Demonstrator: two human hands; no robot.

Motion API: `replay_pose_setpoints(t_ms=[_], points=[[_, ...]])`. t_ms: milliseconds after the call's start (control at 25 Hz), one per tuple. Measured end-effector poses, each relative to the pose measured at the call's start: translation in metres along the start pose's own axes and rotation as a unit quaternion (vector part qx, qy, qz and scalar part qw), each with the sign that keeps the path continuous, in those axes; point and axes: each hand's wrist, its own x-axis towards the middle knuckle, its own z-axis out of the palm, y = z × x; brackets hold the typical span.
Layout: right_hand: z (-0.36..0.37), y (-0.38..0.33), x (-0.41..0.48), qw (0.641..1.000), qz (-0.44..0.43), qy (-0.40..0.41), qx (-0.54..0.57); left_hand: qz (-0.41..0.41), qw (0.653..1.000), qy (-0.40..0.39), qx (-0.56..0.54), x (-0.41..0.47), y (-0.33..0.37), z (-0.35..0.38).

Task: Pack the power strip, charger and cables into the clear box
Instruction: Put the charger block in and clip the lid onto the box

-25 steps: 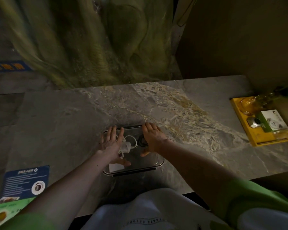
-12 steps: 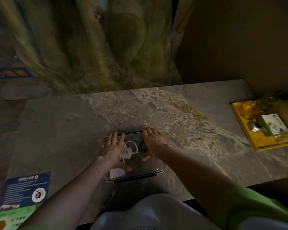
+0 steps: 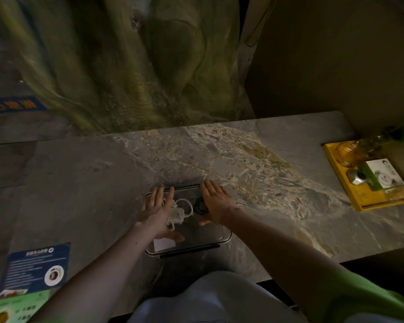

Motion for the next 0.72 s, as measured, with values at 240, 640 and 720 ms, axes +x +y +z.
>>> replay_pose_setpoints(t_ms=[240, 640, 720], points=[[0.033, 0.006, -0.026, 0.998, 0.000, 0.069, -0.005, 0.038, 0.999, 0.010, -0.018, -0.013, -0.011, 0.017], [0.032, -0.010, -0.041, 0.998, 0.021, 0.047, -0.029, 0.084, 0.990, 0.107, -0.021, -0.045, -0.016, 0.039], [0.024, -0.013, -0.039, 0.998, 0.032, 0.018, -0.044, 0.105, 0.990, 0.096, -0.005, -0.046, -0.026, 0.033]])
